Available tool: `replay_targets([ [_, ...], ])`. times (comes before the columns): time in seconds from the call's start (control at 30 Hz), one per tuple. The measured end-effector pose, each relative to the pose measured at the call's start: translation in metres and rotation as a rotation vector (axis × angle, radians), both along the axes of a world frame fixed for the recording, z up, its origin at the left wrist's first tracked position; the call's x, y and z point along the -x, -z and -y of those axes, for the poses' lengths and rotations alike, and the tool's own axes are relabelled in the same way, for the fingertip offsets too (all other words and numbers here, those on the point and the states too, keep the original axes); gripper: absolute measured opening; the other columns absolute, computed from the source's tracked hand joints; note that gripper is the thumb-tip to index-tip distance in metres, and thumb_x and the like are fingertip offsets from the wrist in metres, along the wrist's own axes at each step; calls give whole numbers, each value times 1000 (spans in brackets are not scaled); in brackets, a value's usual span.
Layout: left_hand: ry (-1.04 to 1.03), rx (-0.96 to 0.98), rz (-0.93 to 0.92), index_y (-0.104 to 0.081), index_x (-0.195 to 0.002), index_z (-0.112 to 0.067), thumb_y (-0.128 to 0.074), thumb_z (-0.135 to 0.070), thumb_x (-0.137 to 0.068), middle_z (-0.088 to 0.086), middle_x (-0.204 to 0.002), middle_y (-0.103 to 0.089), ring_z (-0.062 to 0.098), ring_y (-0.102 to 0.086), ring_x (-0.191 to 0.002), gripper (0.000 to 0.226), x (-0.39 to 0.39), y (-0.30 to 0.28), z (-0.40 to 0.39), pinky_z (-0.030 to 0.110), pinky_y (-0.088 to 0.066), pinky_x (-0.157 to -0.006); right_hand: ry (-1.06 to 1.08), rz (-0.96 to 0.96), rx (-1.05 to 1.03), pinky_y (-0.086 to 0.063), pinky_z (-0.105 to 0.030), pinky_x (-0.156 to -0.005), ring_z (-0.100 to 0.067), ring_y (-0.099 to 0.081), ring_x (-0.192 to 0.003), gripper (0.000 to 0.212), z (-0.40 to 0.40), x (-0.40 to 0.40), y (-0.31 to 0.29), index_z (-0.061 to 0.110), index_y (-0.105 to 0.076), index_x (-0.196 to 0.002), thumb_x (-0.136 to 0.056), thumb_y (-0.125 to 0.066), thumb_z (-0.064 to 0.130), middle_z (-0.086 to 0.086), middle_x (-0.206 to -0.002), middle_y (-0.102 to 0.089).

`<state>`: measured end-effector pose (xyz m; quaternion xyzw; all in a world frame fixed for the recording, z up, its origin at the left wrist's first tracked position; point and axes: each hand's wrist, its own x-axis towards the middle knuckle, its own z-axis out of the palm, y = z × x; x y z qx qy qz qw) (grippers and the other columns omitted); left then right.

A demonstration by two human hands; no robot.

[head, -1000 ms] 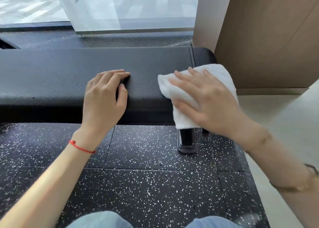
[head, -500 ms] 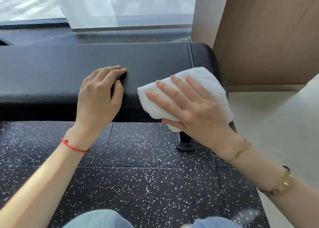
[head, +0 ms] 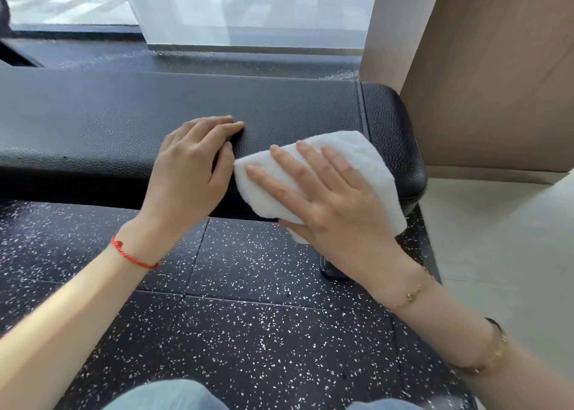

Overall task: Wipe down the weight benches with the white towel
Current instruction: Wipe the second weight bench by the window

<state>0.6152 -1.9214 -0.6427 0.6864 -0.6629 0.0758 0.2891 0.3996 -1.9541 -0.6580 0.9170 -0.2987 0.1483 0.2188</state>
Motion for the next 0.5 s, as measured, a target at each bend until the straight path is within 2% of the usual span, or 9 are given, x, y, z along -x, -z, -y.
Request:
replay_targets([
  [0.17,22,-75,-32,-59,-134,-10,-46,-13,-101,3,-139,-57,22,-47,-134,35,-2,-6,-1,44,-35,-114,4,-22,-92,-25,-46,-119,-28,-31,-146,71,5,17,-5,32,-17,-157,-98,-53,47,-3,-161,-26],
  [0.3,24,-134,-30,-59,-133,-11,-47,-14,-100,2,-138,-58,18,-46,-134,35,-5,-17,-6,36,-34,-116,-42,-123,-171,-28,-49,-117,-32,-31,-145,78,12,11,-17,29,-17,-157,-93,-55,52,-5,-161,-26],
  [0.37,7,-145,8,-59,-133,-12,-48,-13,-100,2,-136,-59,19,-47,-133,35,-13,-27,-14,37,-35,-115,-75,-172,-257,-24,-49,-119,-33,-26,-147,75,18,0,-26,30,-13,-157,-95,-48,54,-5,-163,-22],
  [0.5,-66,-139,72,-57,-133,-14,-46,-14,-101,-1,-134,-59,18,-48,-132,34,-44,-48,-34,42,-35,-114,-143,-164,-439,-5,-45,-123,-29,-4,-152,73,27,-41,-40,37,2,-156,-95,-25,64,0,-166,-4],
])
